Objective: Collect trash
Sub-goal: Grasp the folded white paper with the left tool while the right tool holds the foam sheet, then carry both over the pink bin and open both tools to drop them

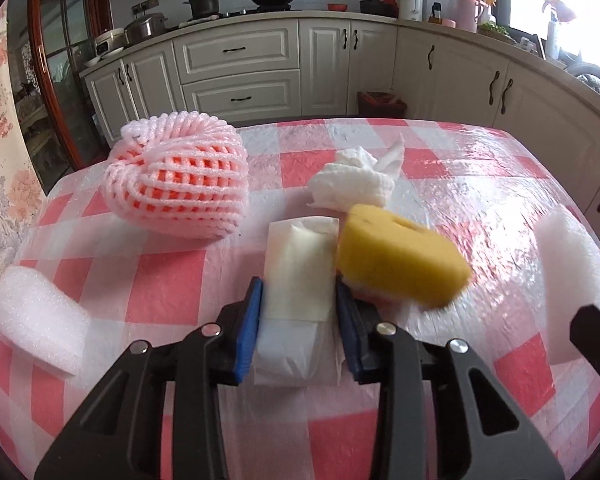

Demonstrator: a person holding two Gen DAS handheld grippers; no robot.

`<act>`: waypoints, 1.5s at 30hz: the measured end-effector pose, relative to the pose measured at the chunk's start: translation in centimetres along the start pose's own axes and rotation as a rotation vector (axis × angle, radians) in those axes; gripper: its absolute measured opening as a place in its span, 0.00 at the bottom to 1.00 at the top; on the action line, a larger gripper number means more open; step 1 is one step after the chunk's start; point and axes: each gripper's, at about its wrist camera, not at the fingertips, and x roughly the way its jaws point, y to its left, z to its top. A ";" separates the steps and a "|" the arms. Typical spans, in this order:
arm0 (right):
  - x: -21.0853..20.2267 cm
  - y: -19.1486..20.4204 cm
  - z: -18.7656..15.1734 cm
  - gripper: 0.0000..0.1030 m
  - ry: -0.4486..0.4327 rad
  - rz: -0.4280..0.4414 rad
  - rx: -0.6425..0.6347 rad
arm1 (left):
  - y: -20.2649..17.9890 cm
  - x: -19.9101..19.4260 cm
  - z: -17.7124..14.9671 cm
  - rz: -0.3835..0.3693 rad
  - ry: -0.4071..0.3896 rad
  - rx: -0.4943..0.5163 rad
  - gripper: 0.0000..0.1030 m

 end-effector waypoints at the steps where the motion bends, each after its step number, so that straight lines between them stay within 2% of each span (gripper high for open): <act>1: -0.2 0.1 -0.1 0.57 0.000 0.003 -0.002 | 0.1 -0.6 -0.5 -0.001 -0.008 0.005 0.32; 16: -3.0 4.7 -2.4 0.57 -0.017 0.022 -0.077 | 2.8 -9.3 -5.3 -0.019 -0.120 -0.005 0.31; 31: -5.3 9.2 -3.7 0.57 -0.021 0.015 -0.181 | 7.3 -16.5 -9.2 -0.061 -0.202 -0.048 0.31; 37: -5.6 11.7 -3.9 0.57 -0.022 0.038 -0.221 | 9.3 -19.1 -10.7 -0.036 -0.229 -0.051 0.31; 45: -5.7 16.5 -4.4 0.57 -0.017 0.117 -0.292 | 13.4 -21.0 -12.4 0.016 -0.226 -0.110 0.31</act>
